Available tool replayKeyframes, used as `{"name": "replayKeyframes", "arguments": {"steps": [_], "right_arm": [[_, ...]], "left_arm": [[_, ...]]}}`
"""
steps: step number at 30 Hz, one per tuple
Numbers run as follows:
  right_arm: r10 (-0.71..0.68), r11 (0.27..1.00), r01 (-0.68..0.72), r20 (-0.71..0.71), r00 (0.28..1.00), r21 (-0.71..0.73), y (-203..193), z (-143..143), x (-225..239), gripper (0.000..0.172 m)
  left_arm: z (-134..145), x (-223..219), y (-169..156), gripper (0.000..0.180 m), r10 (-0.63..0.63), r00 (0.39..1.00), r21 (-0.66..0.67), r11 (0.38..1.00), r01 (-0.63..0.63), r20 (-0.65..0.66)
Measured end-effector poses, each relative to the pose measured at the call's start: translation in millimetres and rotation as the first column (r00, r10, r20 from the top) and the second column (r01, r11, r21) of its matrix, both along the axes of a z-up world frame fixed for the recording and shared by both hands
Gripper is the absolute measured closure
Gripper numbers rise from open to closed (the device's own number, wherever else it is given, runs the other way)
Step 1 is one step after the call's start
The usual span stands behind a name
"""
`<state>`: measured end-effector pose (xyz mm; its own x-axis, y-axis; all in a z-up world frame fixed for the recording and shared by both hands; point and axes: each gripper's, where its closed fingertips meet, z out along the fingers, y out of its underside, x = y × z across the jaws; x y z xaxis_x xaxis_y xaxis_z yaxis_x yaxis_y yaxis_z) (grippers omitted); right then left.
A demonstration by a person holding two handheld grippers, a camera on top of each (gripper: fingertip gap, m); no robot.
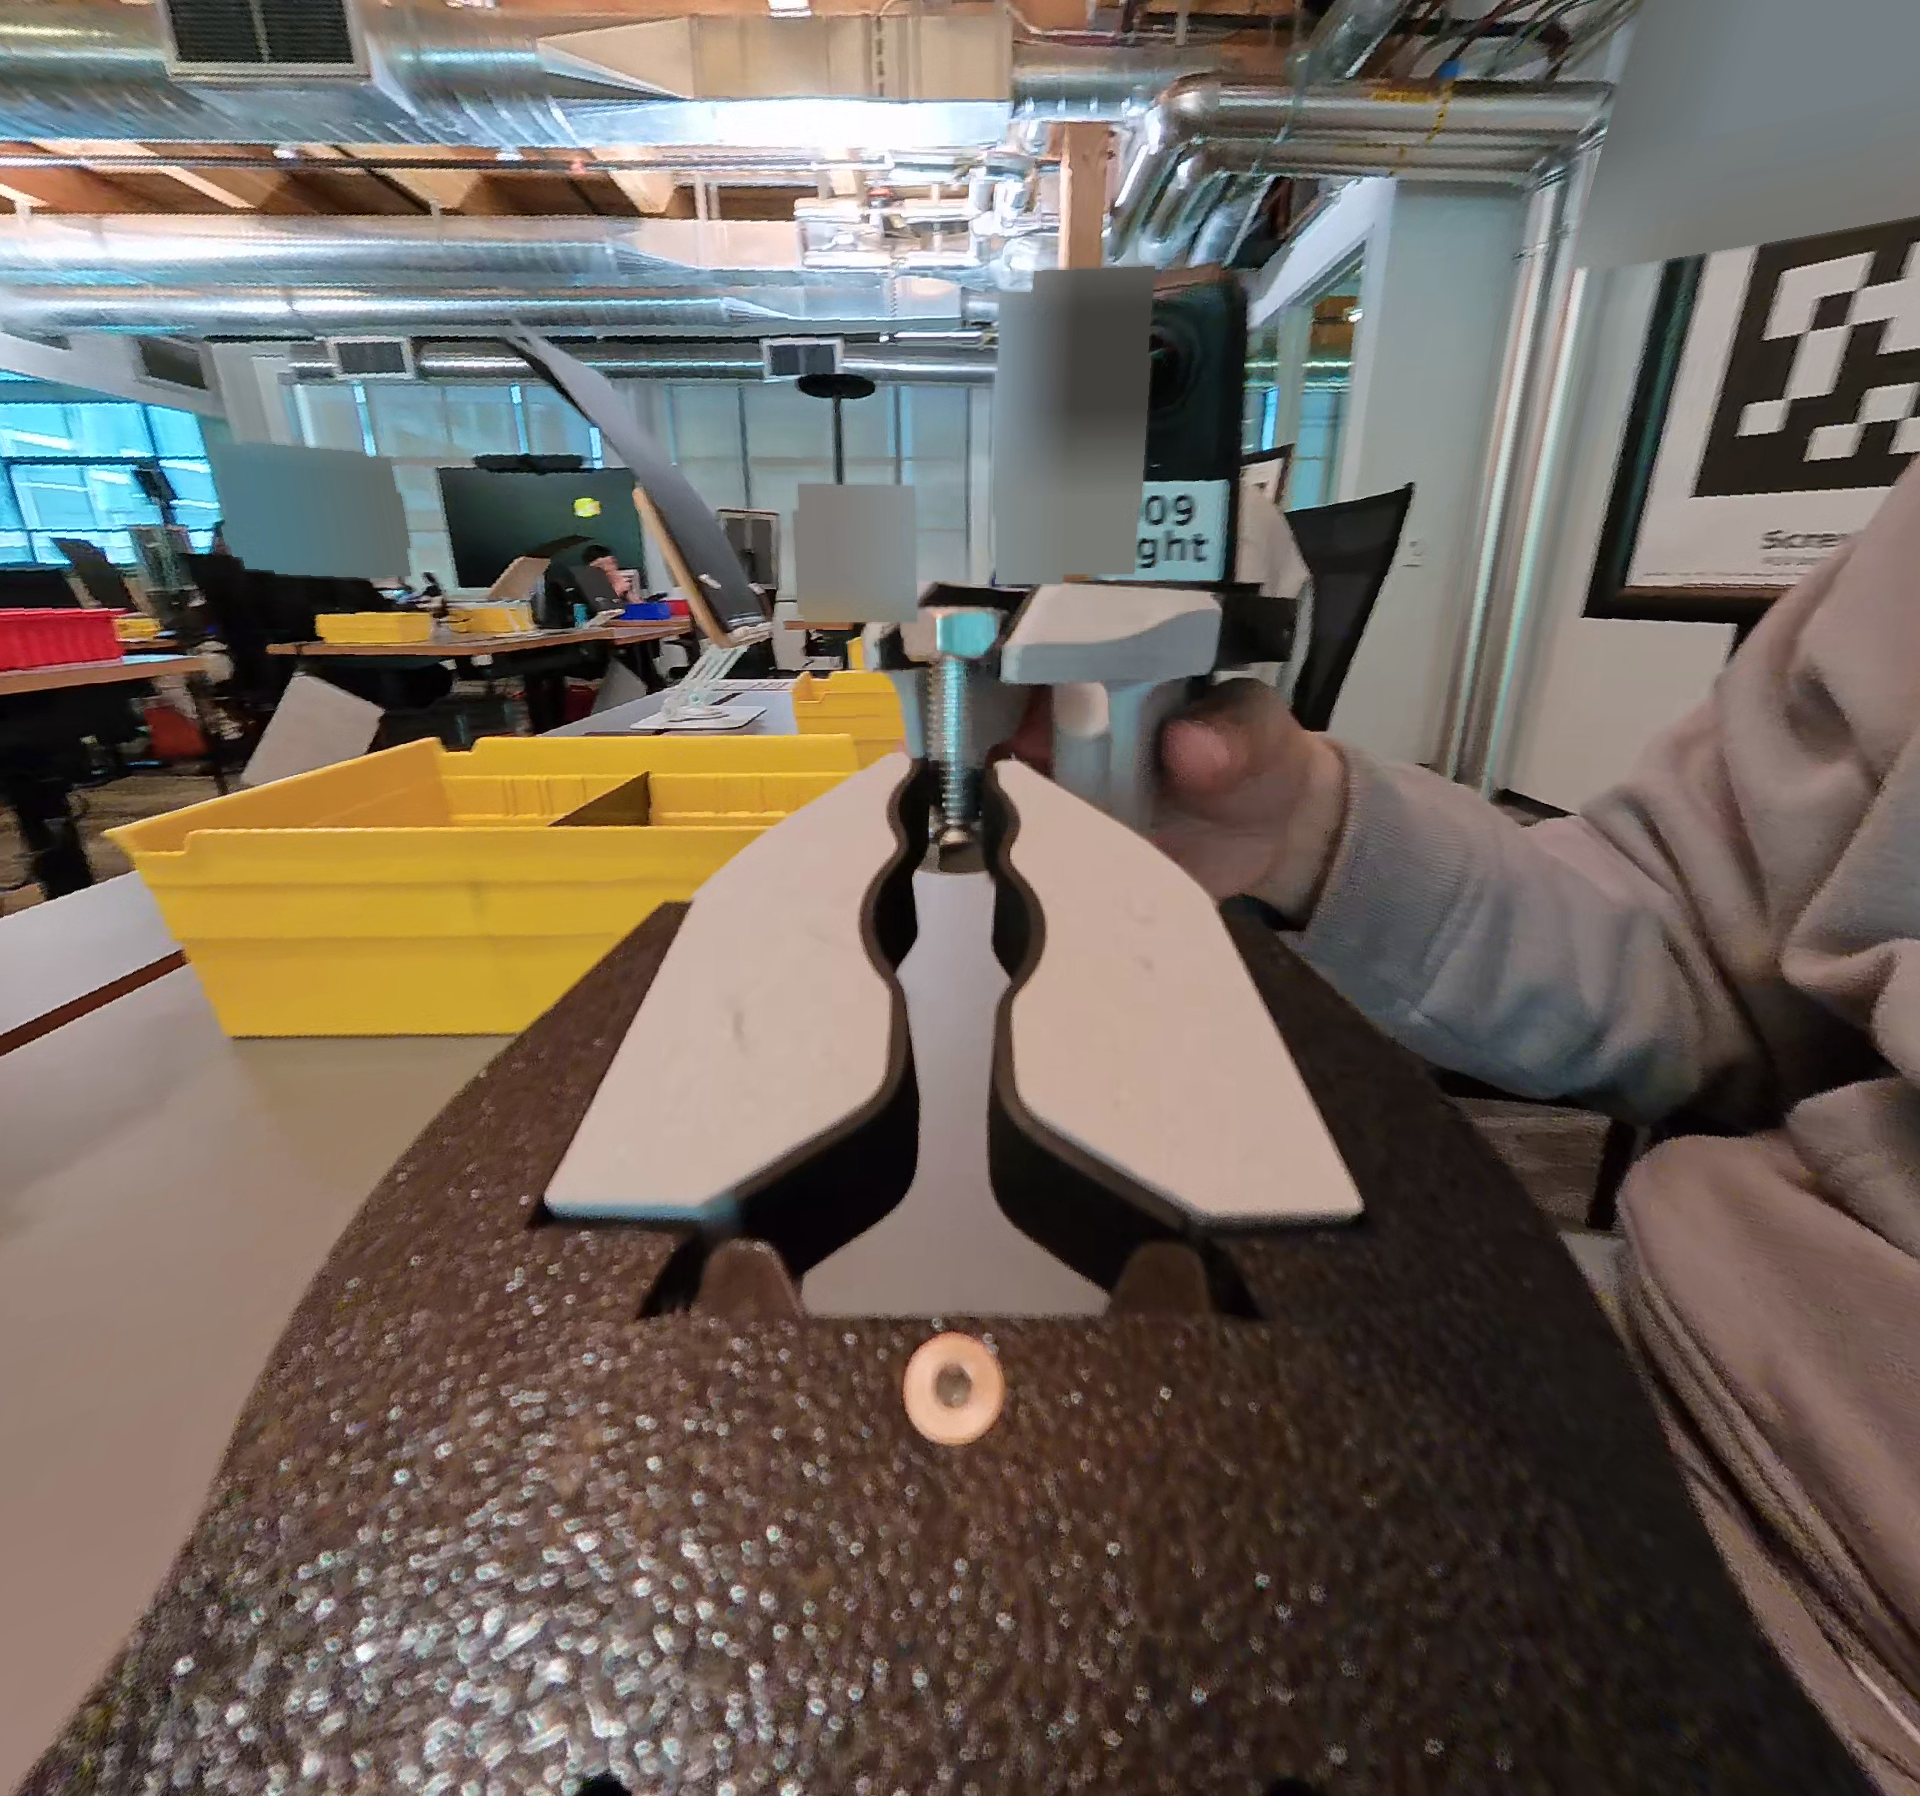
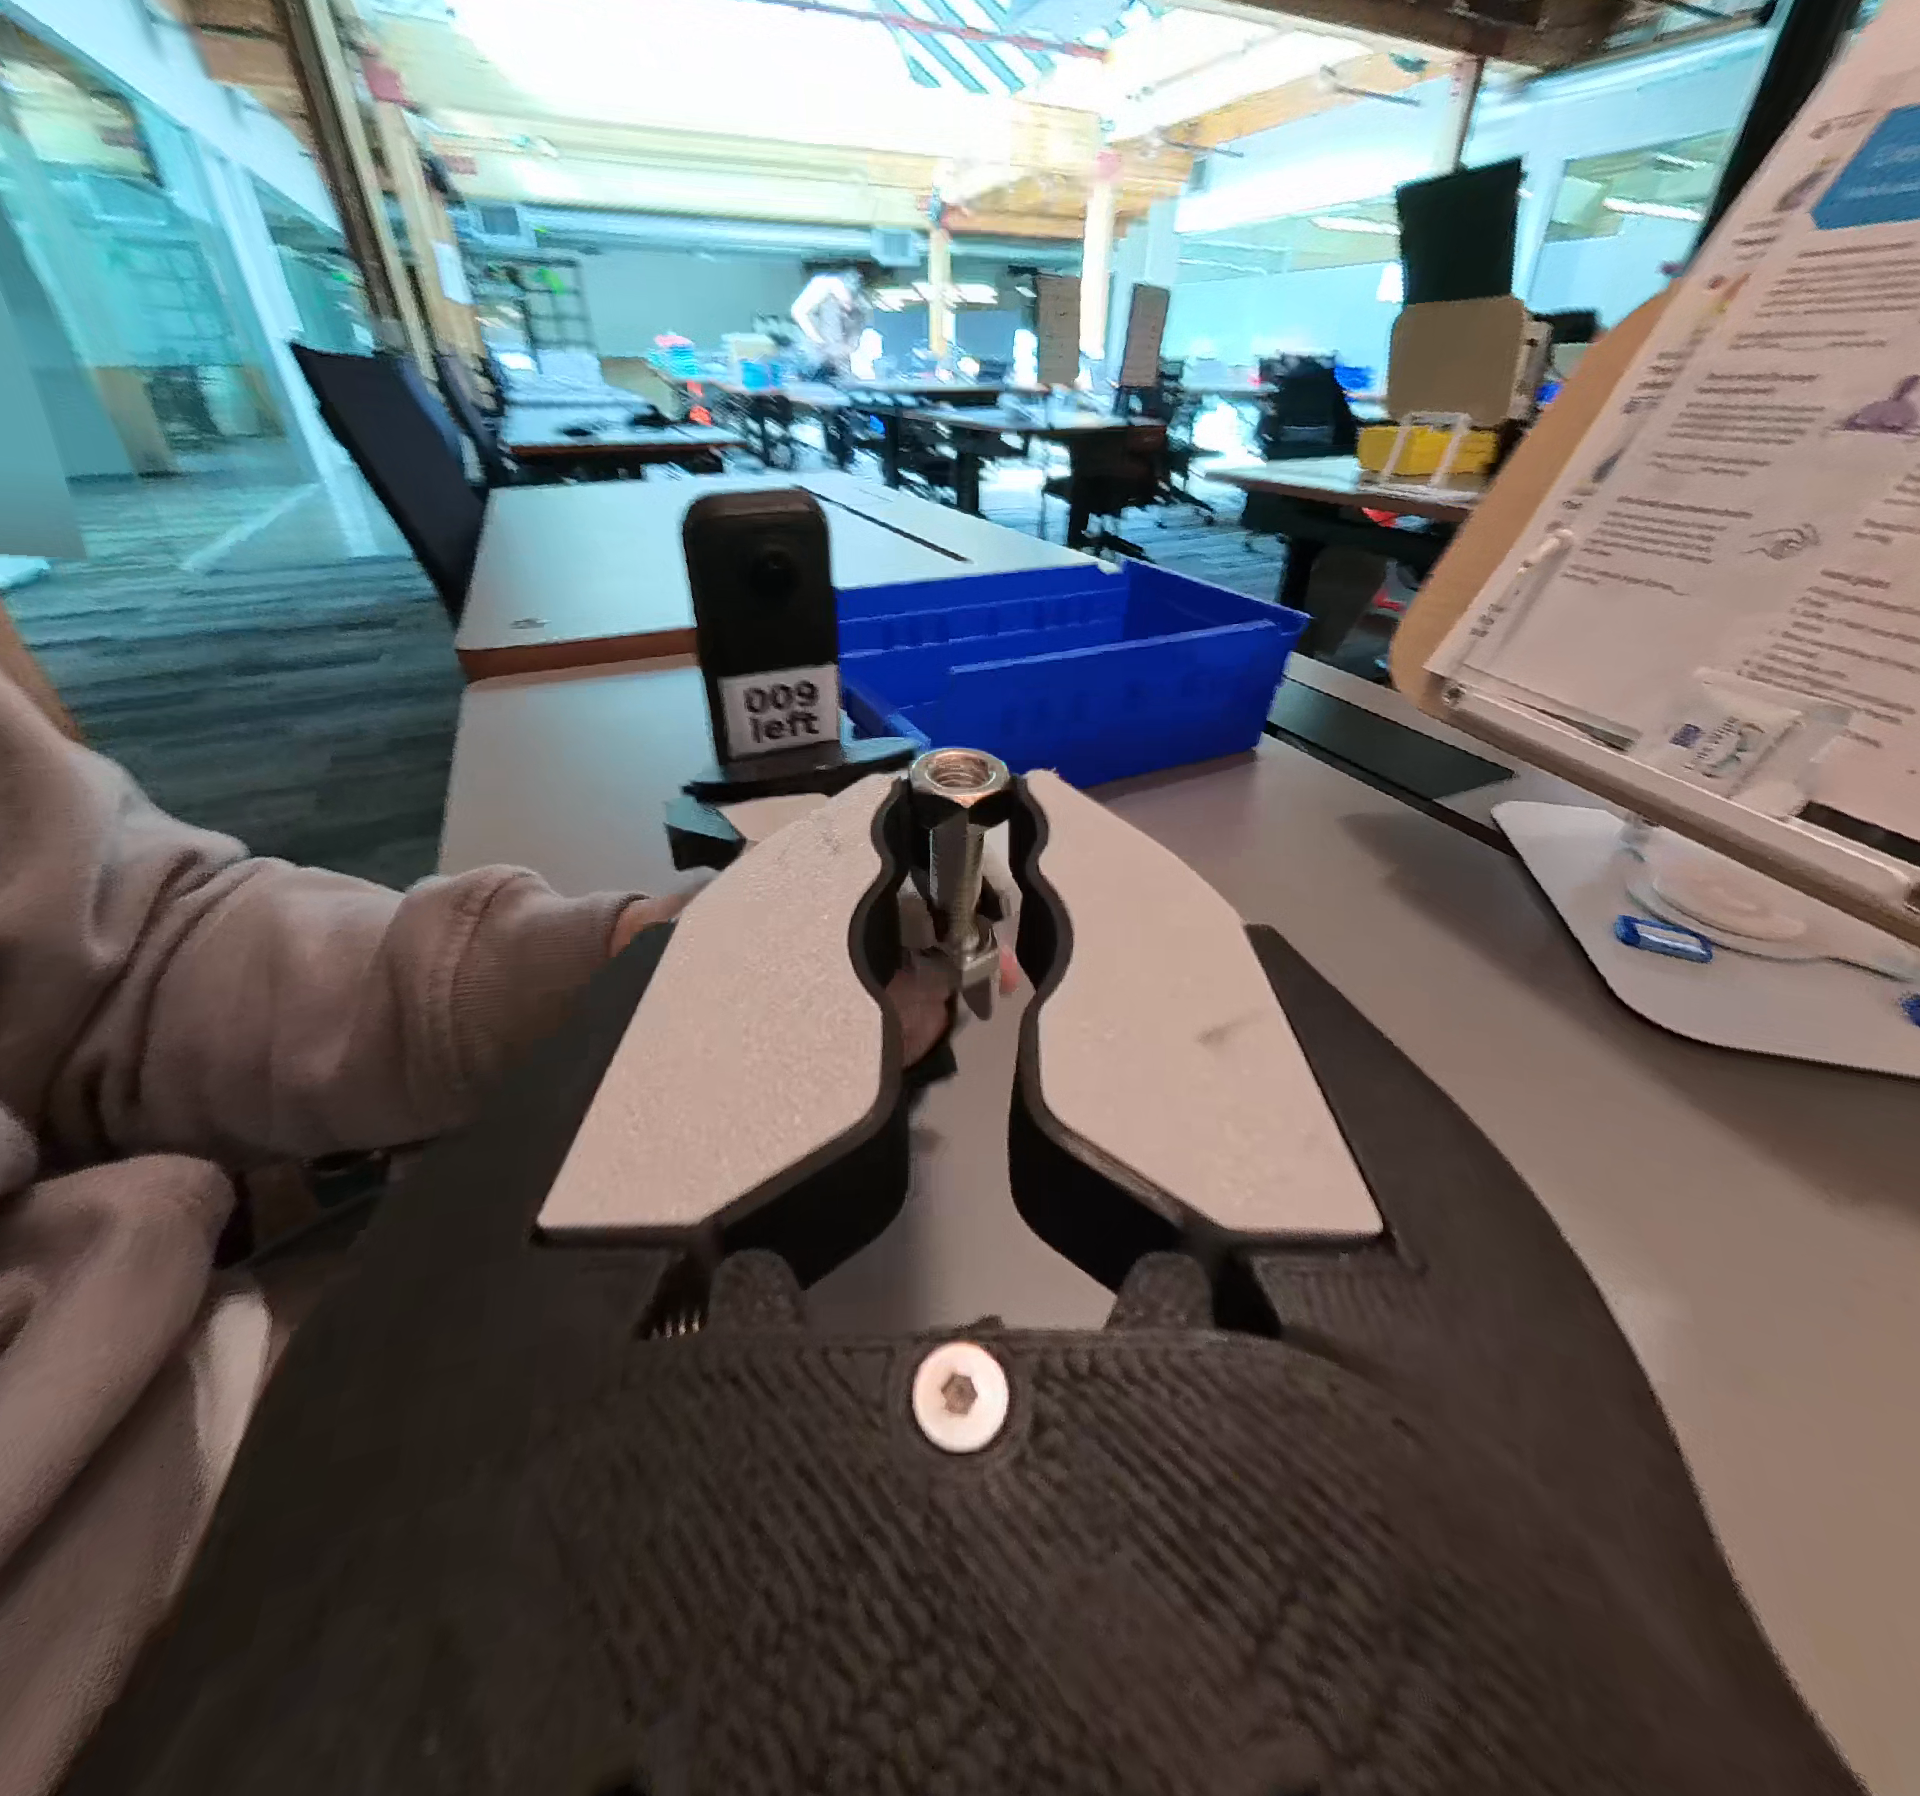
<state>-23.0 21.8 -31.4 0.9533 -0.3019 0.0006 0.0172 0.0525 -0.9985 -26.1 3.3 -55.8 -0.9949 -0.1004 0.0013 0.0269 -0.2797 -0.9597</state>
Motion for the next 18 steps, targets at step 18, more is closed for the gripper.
{"name": "replayKeyframes", "arguments": {"steps": [18], "right_arm": [[-0.835,0.331,0.756,0.198,0.514,-0.565,-256.0,-101.9,131.7,0.154]], "left_arm": [[-8.4,7.0,-2.2,0.172,0.015,0.999,0.041,0.999,-0.013,-0.052]]}}
